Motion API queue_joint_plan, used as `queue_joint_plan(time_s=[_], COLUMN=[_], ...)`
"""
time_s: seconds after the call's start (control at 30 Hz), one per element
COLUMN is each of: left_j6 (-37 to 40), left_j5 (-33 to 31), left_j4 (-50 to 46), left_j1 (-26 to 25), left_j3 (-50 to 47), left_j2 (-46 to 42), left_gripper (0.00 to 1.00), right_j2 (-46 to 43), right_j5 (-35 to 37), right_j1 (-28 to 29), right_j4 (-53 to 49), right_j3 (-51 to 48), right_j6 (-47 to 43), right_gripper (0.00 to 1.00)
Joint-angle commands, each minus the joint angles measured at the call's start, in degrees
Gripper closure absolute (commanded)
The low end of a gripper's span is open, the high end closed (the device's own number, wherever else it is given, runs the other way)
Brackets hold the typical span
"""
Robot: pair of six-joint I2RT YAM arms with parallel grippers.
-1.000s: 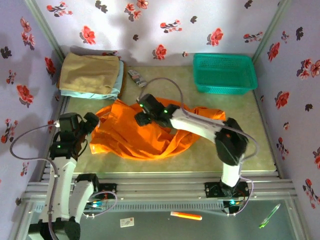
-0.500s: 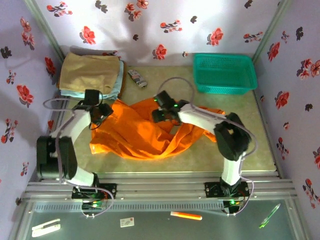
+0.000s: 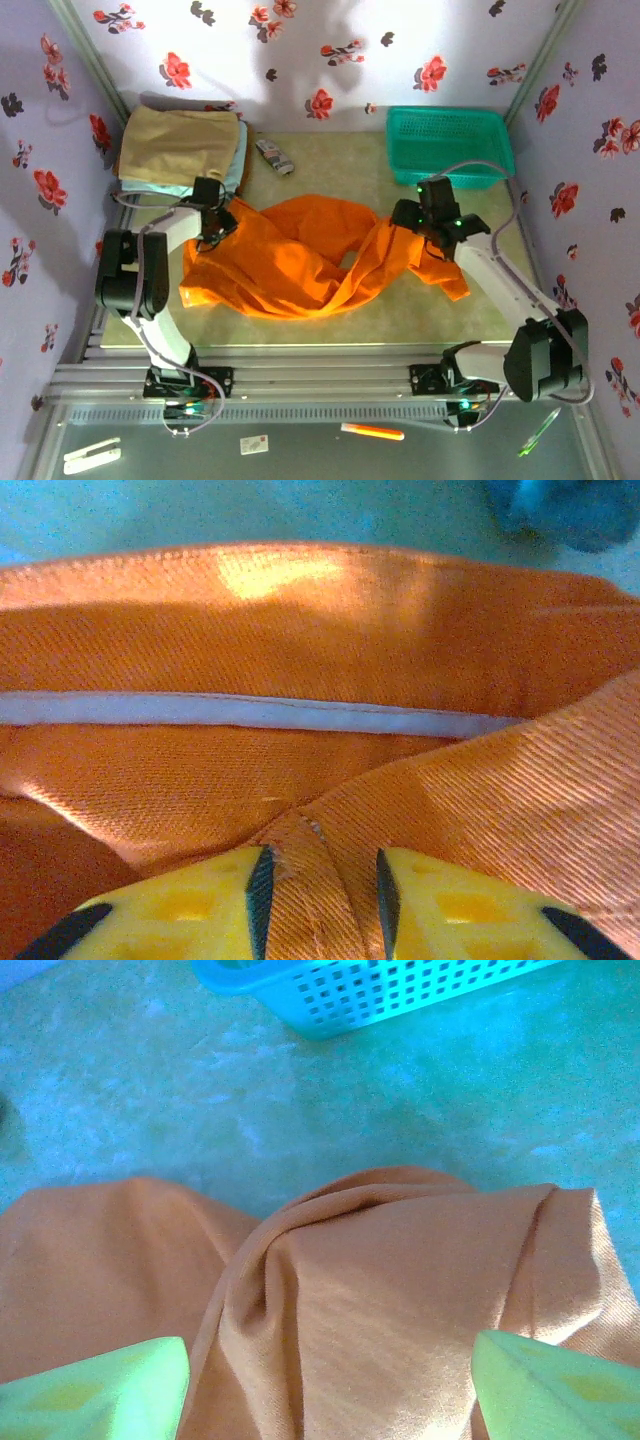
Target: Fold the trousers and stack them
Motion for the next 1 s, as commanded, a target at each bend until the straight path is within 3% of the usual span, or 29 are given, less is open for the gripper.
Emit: queue_joint_plan(time_s=[0.0, 0.1, 0.17, 0.23, 0.3, 0.47, 0.63, 0.67, 0.73, 0.83, 0.97], left_j6=[1.27, 1.27, 1.3, 1.14, 1.22, 1.9, 2.54, 2.57, 2.53, 1.71, 1.02], left_j5=[-1.38, -1.43, -1.44, -1.53, -1.69, -2.73, -2.05, -0.95, 0.88, 2.76, 3.59], left_j4=[1.3, 1.33, 0.45, -0.85, -2.54, -7.7, -8.57, -8.22, -6.91, -3.14, -0.33], left_j1=[-0.26, -0.25, -0.24, -0.26, -0.26, -0.12, 0.19, 0.27, 0.18, -0.21, -0.61], left_j3=[-1.34, -3.37, -4.75, -5.84, -6.74, -8.48, -10.06, -9.79, -9.04, -7.87, -5.04], left_j2=[-0.1, -5.35, -10.02, -14.77, -19.73, -32.13, -34.46, -33.06, -29.32, -23.06, -14.51], left_gripper=[1.0, 1.0, 1.0, 1.0, 1.0, 1.0, 1.0, 0.98, 0.71, 0.49, 0.43], right_j2=[1.01, 2.76, 5.43, 8.65, 11.88, 18.63, 22.55, 23.34, 24.3, 24.36, 25.2], right_j5=[-3.2, -8.03, -13.63, -14.71, -14.23, -12.29, -9.8, -10.01, -10.3, -10.88, -10.78], right_j1=[-1.75, -2.78, -2.58, -1.35, 0.06, 1.03, 1.0, 0.96, 1.07, 1.09, 1.09], right_j4=[-2.11, 0.38, 3.37, 3.66, 3.88, 4.15, 3.99, 3.89, 3.99, 5.25, 5.64], right_j3=[-0.84, -1.41, -0.77, 1.08, 2.44, 5.1, 6.96, 7.26, 7.21, 6.3, 5.89], right_j6=[3.64, 5.01, 5.43, 6.05, 6.53, 7.52, 7.51, 7.22, 7.41, 7.97, 8.21], right_gripper=[0.25, 0.29, 0.41, 0.49, 0.49, 0.36, 0.33, 0.35, 0.37, 0.38, 0.36])
